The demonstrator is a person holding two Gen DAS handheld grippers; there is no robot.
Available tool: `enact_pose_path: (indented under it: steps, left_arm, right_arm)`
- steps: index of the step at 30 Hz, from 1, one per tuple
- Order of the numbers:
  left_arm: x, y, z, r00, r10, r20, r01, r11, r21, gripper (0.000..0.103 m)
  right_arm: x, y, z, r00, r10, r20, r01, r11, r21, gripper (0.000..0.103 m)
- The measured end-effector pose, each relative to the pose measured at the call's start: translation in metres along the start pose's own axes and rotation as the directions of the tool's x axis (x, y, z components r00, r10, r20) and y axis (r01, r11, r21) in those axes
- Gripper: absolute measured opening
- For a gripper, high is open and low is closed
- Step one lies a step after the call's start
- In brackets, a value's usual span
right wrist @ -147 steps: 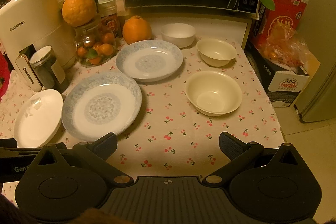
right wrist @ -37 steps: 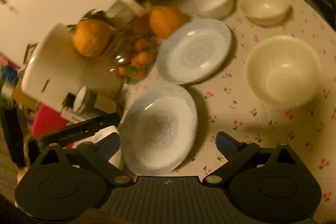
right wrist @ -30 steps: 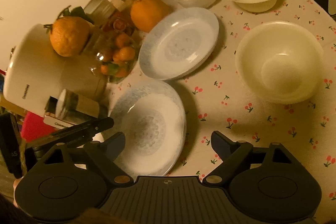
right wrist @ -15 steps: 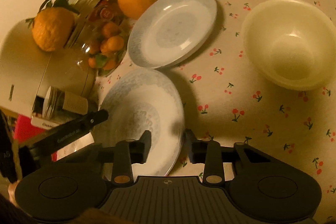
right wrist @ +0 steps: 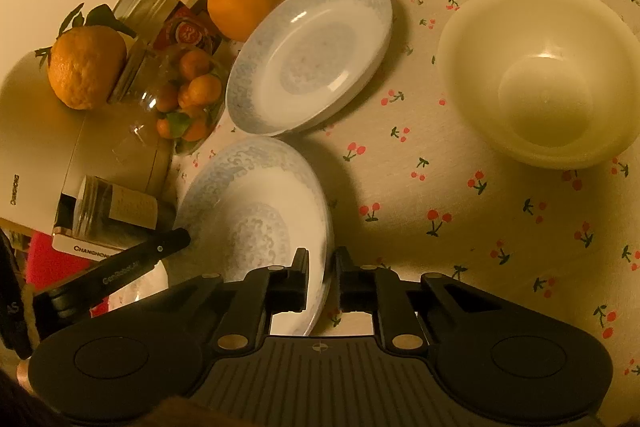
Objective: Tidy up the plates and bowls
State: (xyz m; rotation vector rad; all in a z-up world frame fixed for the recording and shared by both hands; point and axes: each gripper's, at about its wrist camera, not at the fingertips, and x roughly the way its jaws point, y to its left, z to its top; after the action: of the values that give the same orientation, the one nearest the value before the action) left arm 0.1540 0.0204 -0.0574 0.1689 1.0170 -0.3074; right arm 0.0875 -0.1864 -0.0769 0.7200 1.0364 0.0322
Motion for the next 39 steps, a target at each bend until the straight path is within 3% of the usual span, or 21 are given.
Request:
enact_pose_path:
  steps: [13,23,39]
  left_arm:
    - [-0.015,-0.024,-0.025,0.996,-0.047,-0.072,0.048,0.999,0.009,0.009]
    - [-0.022,-0.043,-0.042,0.982,-0.151,-0.116,0.145,0.988,-0.058,0.009]
    - [-0.027,-0.047,-0.046,0.978,-0.189,-0.093,0.181,0.980,-0.086,0.013]
  right_arm:
    - [-0.025,-0.012,-0.001,0.998,-0.053,-0.035,0.052,0.998,-0.029,0.014]
    - [-0.044,-0.035,0.005,0.992,-0.116,-0.057,0.114,0.993,-0.033,0.014]
    - [-0.047,-0.048,0.007,0.988,-0.138,-0.063,0.138,0.990,-0.016,0.017]
